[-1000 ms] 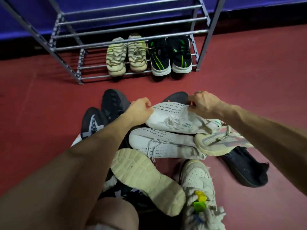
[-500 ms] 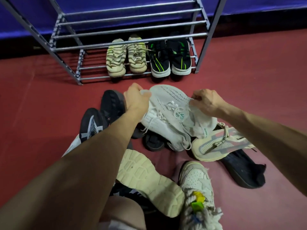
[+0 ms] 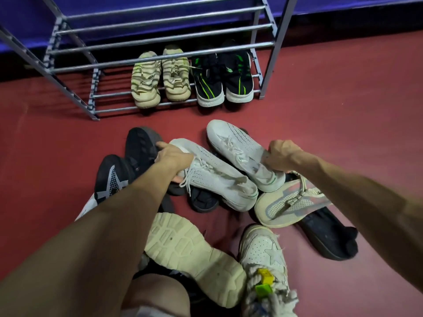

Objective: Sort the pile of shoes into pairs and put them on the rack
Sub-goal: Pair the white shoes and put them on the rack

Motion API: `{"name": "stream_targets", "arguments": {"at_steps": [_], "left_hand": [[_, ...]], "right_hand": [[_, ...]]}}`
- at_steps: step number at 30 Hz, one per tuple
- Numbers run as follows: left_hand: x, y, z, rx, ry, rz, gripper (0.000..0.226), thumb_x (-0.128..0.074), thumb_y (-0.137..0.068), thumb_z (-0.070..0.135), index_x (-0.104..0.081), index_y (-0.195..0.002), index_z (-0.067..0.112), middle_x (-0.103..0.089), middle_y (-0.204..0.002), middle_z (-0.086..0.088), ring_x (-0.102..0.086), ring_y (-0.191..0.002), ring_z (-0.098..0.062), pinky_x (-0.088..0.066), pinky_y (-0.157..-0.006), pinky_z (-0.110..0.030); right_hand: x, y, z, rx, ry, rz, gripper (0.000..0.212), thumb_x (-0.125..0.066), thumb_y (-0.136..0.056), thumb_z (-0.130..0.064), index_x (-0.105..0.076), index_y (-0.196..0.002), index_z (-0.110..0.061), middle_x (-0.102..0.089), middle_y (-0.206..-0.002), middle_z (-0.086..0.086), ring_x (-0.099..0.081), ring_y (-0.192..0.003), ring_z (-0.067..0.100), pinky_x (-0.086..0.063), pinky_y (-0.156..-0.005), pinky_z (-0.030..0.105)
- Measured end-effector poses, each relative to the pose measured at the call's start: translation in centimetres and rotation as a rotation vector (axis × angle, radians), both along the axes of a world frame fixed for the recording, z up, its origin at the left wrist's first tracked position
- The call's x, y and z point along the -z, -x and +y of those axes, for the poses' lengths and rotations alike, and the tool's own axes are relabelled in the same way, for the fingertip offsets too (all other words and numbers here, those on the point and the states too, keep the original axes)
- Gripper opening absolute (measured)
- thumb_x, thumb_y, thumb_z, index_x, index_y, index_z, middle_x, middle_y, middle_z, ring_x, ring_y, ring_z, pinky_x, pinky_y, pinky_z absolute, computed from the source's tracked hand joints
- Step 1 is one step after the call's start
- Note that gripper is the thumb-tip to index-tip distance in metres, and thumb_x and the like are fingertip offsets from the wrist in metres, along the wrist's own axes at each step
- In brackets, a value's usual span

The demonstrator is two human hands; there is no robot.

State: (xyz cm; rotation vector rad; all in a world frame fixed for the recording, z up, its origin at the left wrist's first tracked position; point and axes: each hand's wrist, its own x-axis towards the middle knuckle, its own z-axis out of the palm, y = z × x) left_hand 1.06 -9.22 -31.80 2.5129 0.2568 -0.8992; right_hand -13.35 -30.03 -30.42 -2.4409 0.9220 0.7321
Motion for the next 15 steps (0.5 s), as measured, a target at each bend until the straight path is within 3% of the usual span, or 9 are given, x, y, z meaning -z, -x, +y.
{"name": "stream_targets", "arguments": {"at_steps": [2,3,5,6,7,10,12,15], "left_hand": [[0.2,-0.1,-0.4,-0.019,0.039,-0.186,0.083,-0.060,-0.082,0.020,-0.015,-0.147,-0.006,-0.053,-0.133,-0.021,-0.054,-0.120,-0.036,-0.049,-0.097,-0.038],[-0.1,-0.2,-0.6,-0.055,0.111,-0.256,0.069,-0.060,-0.083,0.021,-0.031,-0.140,-0.005,-0.055,-0.130,-0.017,-0.053,-0.120,-0.034,-0.048,-0.096,-0.036],[-0.3,-0.3,-0.6,-0.090,0.273,-0.297,0.031,-0.059,-0.080,0.020,-0.060,-0.107,0.004,-0.060,-0.099,-0.004,-0.058,-0.100,-0.027,-0.047,-0.076,-0.028],[-0.2,-0.2,-0.3,-0.098,0.312,-0.275,0.016,-0.058,-0.076,0.017,-0.064,-0.087,0.006,-0.060,-0.084,-0.005,-0.059,-0.088,-0.027,-0.046,-0.066,-0.028],[0.0,-0.3,0.1,-0.107,0.314,-0.222,0.014,-0.058,-0.072,0.016,-0.065,-0.078,0.005,-0.064,-0.079,-0.010,-0.062,-0.083,-0.029,-0.048,-0.062,-0.030],[0.3,-0.2,1.1,-0.112,0.237,-0.070,0.034,-0.062,-0.068,0.023,-0.069,-0.092,0.000,-0.073,-0.094,-0.016,-0.071,-0.083,-0.030,-0.060,-0.077,-0.036],[-0.3,0.6,1.0,-0.032,0.205,0.061,0.035,-0.063,-0.078,0.034,-0.066,-0.094,0.003,-0.069,-0.084,-0.011,-0.066,-0.069,-0.023,-0.059,-0.067,-0.031],[-1.4,2.0,0.5,0.239,0.056,0.413,0.064,-0.057,-0.082,0.060,-0.065,-0.098,-0.001,-0.069,-0.086,-0.015,-0.066,-0.067,-0.023,-0.057,-0.062,-0.029]], "right_hand": [[0.0,0.0,0.0,0.002,-0.003,-0.005,0.030,-0.036,-0.096,-0.019,-0.056,-0.105,0.002,-0.058,-0.078,0.006,-0.050,-0.054,0.013,-0.038,-0.034,0.017],[0.0,0.0,-0.1,-0.009,-0.016,-0.007,0.030,-0.037,-0.096,-0.017,-0.057,-0.107,0.003,-0.064,-0.083,0.011,-0.054,-0.057,0.016,-0.042,-0.038,0.019],[-0.1,0.2,-0.1,-0.002,-0.049,-0.010,0.027,-0.041,-0.095,-0.014,-0.059,-0.106,0.002,-0.069,-0.087,0.013,-0.060,-0.060,0.020,-0.049,-0.048,0.026],[-0.2,0.5,0.0,0.015,-0.062,-0.012,0.025,-0.043,-0.094,-0.013,-0.060,-0.106,0.000,-0.068,-0.081,0.009,-0.061,-0.057,0.019,-0.050,-0.046,0.026],[-0.3,0.7,0.2,0.028,-0.063,-0.019,0.023,-0.044,-0.093,-0.014,-0.061,-0.104,-0.002,-0.065,-0.074,0.005,-0.061,-0.053,0.017,-0.048,-0.041,0.023],[-0.3,0.6,0.4,0.100,-0.099,0.003,0.020,-0.048,-0.088,-0.008,-0.065,-0.093,0.002,-0.066,-0.066,0.008,-0.065,-0.044,0.018,-0.052,-0.039,0.025],[-0.4,0.4,0.8,0.093,-0.115,0.067,0.022,-0.046,-0.086,-0.005,-0.065,-0.085,0.005,-0.068,-0.065,0.008,-0.067,-0.045,0.018,-0.052,-0.041,0.024],[-0.5,0.7,1.5,0.044,-0.069,0.060,0.038,-0.032,-0.096,-0.019,-0.060,-0.096,0.006,-0.071,-0.079,0.013,-0.070,-0.060,0.024,-0.054,-0.048,0.027]]}}
